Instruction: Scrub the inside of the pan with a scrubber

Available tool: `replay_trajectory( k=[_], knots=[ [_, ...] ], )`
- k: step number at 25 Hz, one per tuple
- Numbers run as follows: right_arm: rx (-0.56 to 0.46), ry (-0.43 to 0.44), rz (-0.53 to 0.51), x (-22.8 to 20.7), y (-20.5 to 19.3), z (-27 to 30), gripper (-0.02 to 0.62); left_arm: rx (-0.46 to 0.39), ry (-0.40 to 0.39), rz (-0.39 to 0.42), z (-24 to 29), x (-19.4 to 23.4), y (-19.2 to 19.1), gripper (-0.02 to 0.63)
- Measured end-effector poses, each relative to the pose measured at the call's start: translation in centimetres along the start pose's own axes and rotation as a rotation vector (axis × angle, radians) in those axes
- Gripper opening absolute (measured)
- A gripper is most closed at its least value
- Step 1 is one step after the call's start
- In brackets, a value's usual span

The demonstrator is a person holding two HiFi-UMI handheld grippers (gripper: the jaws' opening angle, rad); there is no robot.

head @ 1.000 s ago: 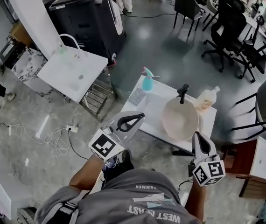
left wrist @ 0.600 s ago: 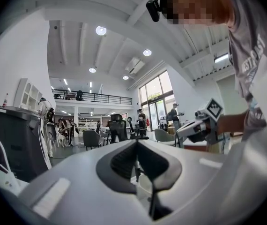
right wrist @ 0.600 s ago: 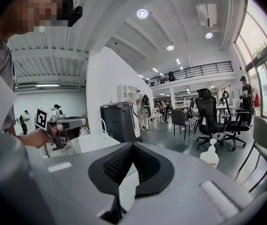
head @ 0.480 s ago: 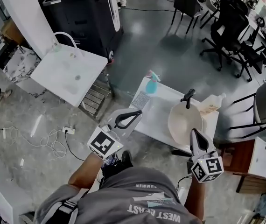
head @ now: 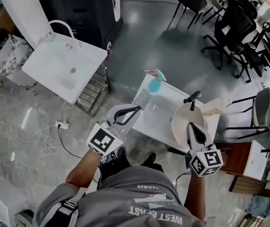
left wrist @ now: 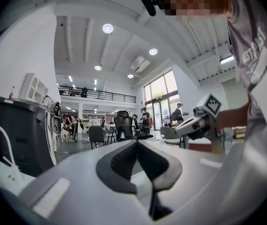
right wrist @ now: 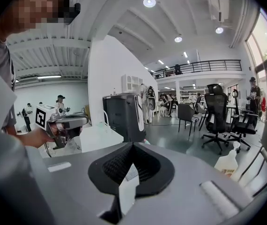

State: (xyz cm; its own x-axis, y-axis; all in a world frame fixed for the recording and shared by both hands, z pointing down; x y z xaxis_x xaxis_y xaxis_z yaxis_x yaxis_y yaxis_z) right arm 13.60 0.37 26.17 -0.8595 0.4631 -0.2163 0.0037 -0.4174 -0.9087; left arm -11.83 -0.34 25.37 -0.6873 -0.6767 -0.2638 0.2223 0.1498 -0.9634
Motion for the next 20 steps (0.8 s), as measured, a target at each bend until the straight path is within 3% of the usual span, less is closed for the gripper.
replay_trajectory(
  k=[14, 20],
  knots=[
    [0.12, 0.161, -0.01, -1.6, -1.4, 9.6, 0.003, 0.095, 0.123, -0.061, 0.3, 1.6, -3.6, 0.003],
    [0.195, 0.228, -0.03, -1.7, -3.0, 13.9, 0.007, 0.125, 0.189, -0.123, -0.1, 1.5, -4.8, 0.003]
  ],
)
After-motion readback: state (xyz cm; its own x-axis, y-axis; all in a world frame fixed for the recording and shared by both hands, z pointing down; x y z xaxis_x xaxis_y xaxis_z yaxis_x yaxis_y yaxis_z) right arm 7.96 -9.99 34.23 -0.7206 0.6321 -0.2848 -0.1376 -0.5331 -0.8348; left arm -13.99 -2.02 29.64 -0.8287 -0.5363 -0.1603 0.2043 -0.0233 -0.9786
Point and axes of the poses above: the fingertips, and each gripper's own axes: z forward along the fingers, x to its left, y out of its top, the point moved 5 cm from there along -z, backward along the fingers, and after that the axes turned 11 degrees about z, right-handed, at the moved point
